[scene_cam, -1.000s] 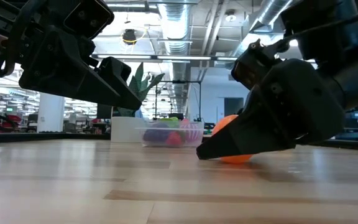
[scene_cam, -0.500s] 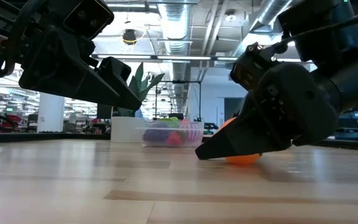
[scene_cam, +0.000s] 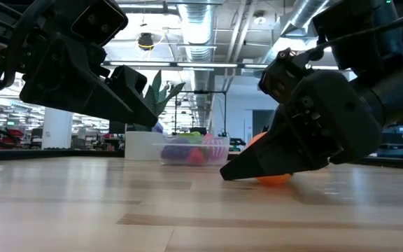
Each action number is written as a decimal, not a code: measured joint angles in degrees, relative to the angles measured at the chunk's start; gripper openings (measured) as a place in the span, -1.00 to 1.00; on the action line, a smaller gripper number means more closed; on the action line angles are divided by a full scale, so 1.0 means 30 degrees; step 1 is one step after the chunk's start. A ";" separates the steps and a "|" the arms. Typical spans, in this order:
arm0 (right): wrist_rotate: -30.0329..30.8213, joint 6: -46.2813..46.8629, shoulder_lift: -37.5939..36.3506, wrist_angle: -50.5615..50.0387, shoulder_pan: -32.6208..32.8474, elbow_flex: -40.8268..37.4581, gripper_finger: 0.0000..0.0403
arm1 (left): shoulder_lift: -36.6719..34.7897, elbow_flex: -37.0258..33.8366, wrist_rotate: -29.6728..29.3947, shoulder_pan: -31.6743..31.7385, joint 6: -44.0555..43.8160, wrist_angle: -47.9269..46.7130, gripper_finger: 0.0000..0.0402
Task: Pick and placing Produce into tupperware
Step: Put the orange into the transparent bin
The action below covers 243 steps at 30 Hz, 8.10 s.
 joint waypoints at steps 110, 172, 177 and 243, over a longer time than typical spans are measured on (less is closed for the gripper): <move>-0.4412 0.0141 0.0005 -0.0355 -0.0641 0.0379 0.12 | 0.0000 0.0000 0.0007 -0.0007 -0.0103 -0.0168 0.01; -0.4427 -0.0132 -0.3390 -0.6621 -0.0590 0.0372 0.28 | 0.0000 -0.0007 0.0007 0.0000 -0.0311 -0.0493 0.01; -0.4434 0.0291 -0.3398 -0.7073 -0.0520 0.0393 0.36 | 0.0000 -0.0007 0.0007 0.0000 -0.0364 -0.0576 0.01; -0.5386 0.2809 -0.5427 -1.2851 0.0044 0.0372 0.33 | 0.0000 -0.0007 -0.0226 0.0000 -0.0456 -0.0714 0.01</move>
